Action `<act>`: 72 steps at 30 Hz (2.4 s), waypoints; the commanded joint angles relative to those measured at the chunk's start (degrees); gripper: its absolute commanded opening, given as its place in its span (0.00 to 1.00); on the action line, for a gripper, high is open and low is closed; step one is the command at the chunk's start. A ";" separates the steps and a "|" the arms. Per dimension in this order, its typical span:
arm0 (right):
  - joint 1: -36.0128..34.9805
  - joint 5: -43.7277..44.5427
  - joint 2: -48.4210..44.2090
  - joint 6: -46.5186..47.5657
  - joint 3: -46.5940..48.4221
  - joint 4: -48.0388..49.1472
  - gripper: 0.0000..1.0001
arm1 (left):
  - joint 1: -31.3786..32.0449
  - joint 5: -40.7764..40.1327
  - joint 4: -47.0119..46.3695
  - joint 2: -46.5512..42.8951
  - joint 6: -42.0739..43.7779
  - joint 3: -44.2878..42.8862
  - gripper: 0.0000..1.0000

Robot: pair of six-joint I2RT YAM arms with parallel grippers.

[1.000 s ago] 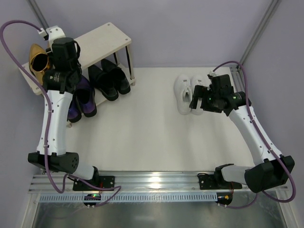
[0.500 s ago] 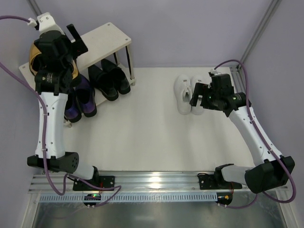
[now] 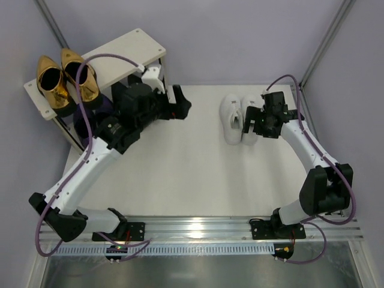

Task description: Place and organize the shoes onto the shoe shelf

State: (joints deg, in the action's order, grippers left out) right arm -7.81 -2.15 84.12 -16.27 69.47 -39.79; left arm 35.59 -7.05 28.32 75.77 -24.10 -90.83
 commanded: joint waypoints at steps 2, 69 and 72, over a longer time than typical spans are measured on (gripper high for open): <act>-0.18 -4.52 3.59 3.70 8.65 4.63 0.98 | 5.09 -1.47 -5.90 -4.75 -6.39 11.61 1.00; -31.48 -3.28 22.23 -30.93 19.39 1.56 0.83 | 27.50 -22.29 -11.62 -4.40 -15.10 39.76 1.00; -30.69 -4.96 21.35 -30.31 18.77 2.70 0.98 | 29.44 -25.72 -10.83 -3.61 -15.54 39.50 1.00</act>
State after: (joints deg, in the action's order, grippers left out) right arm -39.24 -4.67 109.40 -46.17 87.42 -39.24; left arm 63.33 -26.92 18.72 71.64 -38.72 -50.74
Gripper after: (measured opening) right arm 0.958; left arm 0.996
